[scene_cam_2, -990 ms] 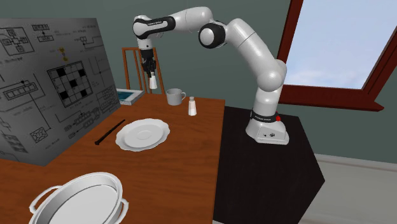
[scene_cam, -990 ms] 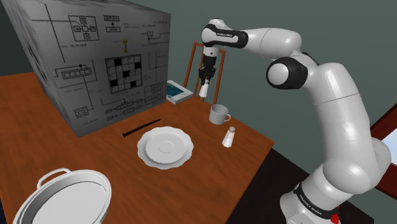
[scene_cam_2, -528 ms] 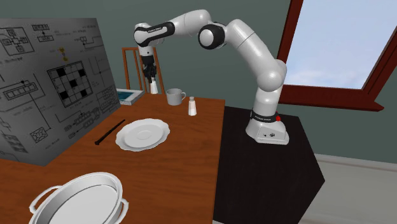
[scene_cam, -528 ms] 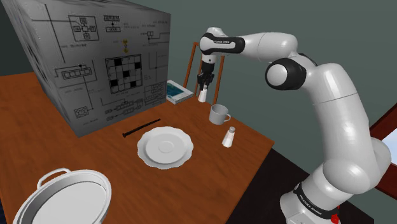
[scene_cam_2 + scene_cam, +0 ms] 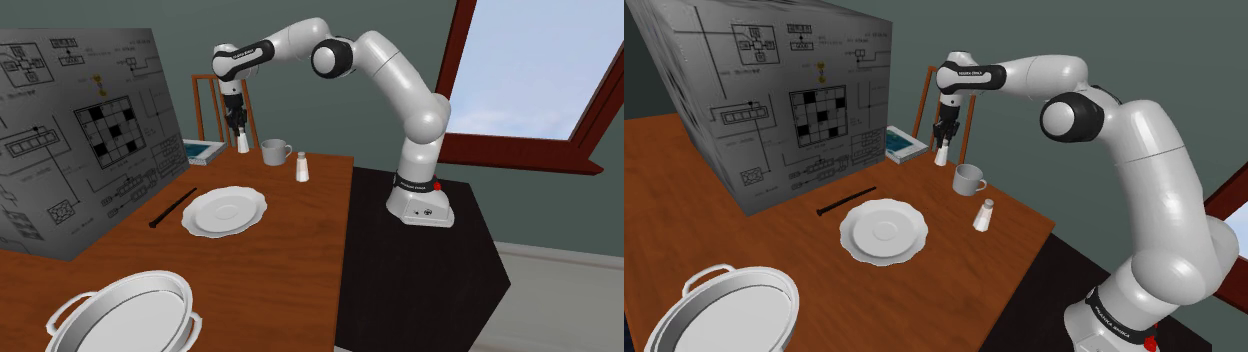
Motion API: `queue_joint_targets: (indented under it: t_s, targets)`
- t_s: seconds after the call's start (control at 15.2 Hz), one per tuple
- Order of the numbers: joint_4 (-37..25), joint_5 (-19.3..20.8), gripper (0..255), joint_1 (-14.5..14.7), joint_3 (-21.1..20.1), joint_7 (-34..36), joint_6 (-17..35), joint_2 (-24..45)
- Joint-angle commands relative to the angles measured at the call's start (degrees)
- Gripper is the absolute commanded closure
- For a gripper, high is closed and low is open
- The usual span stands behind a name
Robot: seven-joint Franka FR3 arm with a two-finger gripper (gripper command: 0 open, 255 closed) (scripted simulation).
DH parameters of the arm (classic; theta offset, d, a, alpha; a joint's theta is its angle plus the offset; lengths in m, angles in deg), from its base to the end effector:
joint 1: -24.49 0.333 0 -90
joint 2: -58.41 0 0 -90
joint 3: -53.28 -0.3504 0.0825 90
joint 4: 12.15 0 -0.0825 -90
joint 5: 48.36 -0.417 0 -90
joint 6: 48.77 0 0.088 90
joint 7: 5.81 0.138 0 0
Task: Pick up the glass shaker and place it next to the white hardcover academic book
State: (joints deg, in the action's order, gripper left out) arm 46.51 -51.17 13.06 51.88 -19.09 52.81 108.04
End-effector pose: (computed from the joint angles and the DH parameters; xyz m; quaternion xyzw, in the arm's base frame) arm 0.8010 -0.1423 0.2976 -0.9976 -0.0182 0.0504 0.0443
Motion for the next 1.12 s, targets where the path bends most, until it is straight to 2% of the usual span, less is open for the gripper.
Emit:
queue_joint_targets:
  t_s: [0.0,0.2,0.26,0.59,0.86,1.06]
  targets:
    - [0.06,0.0,255,0.01,0.0,0.0,0.07,-0.01]
    - [0.06,0.0,255,0.0,0.0,0.0,0.07,-0.01]
    - [0.07,0.0,0,0.01,0.0,0.0,0.08,-0.02]
    - [0.06,0.0,0,0.0,0.0,0.0,0.07,-0.01]
    - [-9.93,0.09,0,-0.18,0.02,0.2,-8.35,1.56]
    - [-9.9,0.09,0,-0.18,0.02,0.2,-8.34,1.54]
